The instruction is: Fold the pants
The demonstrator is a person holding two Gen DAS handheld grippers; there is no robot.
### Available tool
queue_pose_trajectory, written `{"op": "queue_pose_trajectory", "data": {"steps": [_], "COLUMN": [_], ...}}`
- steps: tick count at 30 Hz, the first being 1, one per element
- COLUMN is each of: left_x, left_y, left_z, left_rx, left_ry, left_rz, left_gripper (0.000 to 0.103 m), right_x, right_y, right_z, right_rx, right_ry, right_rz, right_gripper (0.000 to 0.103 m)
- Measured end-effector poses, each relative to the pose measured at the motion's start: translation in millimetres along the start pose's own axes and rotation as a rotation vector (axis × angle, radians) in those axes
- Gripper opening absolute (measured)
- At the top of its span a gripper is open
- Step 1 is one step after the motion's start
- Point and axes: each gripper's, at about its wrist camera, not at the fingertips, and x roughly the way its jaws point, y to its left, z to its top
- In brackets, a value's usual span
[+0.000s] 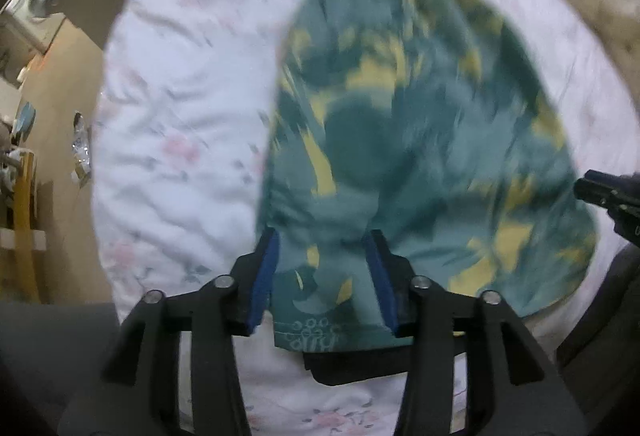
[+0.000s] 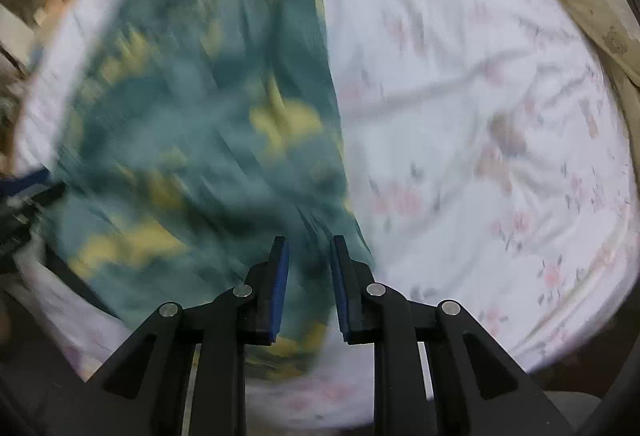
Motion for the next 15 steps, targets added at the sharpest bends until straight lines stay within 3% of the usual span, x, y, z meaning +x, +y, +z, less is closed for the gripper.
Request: {"op": "queue_pose_trajectory", "data": {"steps": [3, 7, 9, 11, 12, 13, 15], "left_x": [-20.0, -35.3, -36.3, -37.5, -35.1, -32.7, -32.2], "left_y": [4.5, 12.0, 18.5, 22.7, 24.5, 25.8, 31.2], "left_z": [12.9, 38.2, 54.1, 74.1, 81.6, 88.8, 102.4], "left_rx": [-0.046, -0.090, -0.095, -0.075, -0.076, -0.081, -0.100], "left_ry": [-0.089, -0.143, -0.165, -0.176, -0.184, -0.195, -0.211], "left_rz": [0.001, -0.005, -0.029, -0.043, -0.028, -0.016, -0.007], "left_gripper": [0.054, 0.055, 0.060, 0.066, 0.070, 0.073, 0.086], "right_x": [-27.9, -39.7, -42.6, -44.0, -41.9, -41.6, -42.8], "right_y": [-0.7, 0.1, -0.5, -1.0, -2.0, -3.6, -11.9], "right_z": [10.3, 26.8, 35.7, 43.7, 46.5, 49.4, 57.1], "right_rx": [0.016, 0.033, 0.046, 0.073, 0.083, 0.096, 0.133], "right_ry": [-0.139, -0.223, -0.246, -0.261, -0.265, -0.274, -0.290], "right_rz": [0.069, 0.117, 0.162, 0.213, 0.219, 0.223, 0.243], "right_gripper": [0.025, 0.025, 0.025, 0.036, 0.053, 0.062, 0.063]}}
